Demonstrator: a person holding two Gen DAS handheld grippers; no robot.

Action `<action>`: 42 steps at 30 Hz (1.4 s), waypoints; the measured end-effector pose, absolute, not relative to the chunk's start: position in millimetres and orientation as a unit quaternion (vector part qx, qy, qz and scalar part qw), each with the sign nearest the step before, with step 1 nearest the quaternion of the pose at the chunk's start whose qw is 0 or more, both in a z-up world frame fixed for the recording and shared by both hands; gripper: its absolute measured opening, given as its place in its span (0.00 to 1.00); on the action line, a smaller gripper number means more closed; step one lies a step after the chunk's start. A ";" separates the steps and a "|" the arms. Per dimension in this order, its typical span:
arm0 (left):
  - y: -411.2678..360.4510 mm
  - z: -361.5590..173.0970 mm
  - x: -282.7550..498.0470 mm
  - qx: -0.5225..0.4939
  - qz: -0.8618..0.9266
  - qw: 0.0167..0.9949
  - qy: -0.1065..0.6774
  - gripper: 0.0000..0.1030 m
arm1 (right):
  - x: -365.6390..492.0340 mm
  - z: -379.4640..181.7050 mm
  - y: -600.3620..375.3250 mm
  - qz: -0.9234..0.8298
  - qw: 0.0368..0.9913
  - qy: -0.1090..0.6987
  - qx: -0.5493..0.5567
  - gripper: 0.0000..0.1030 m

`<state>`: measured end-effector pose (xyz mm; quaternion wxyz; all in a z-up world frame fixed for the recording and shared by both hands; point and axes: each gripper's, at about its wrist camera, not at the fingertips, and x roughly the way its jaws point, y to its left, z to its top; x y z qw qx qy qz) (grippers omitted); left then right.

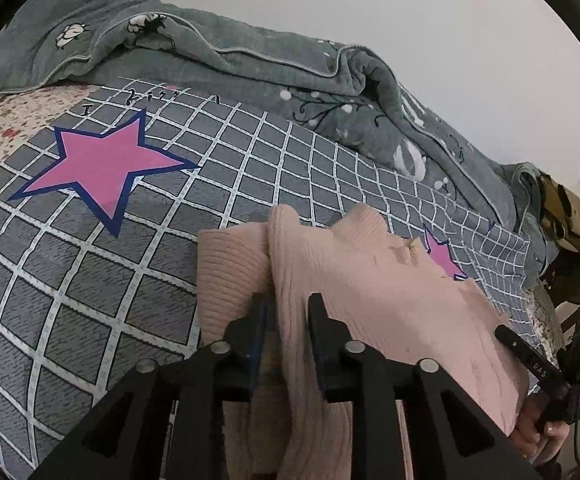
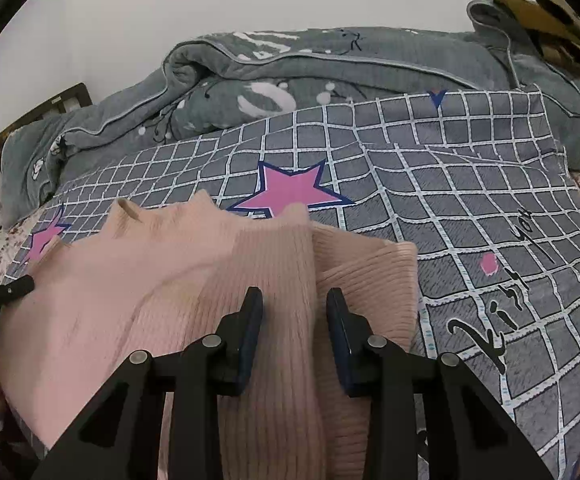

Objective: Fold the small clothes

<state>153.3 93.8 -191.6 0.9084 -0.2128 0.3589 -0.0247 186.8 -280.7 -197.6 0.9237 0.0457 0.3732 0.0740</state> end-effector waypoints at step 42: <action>107.6 -224.9 122.1 -0.266 -0.097 0.883 0.375 0.56 | 174.5 -194.4 -143.5 0.120 0.920 0.369 -0.046 0.37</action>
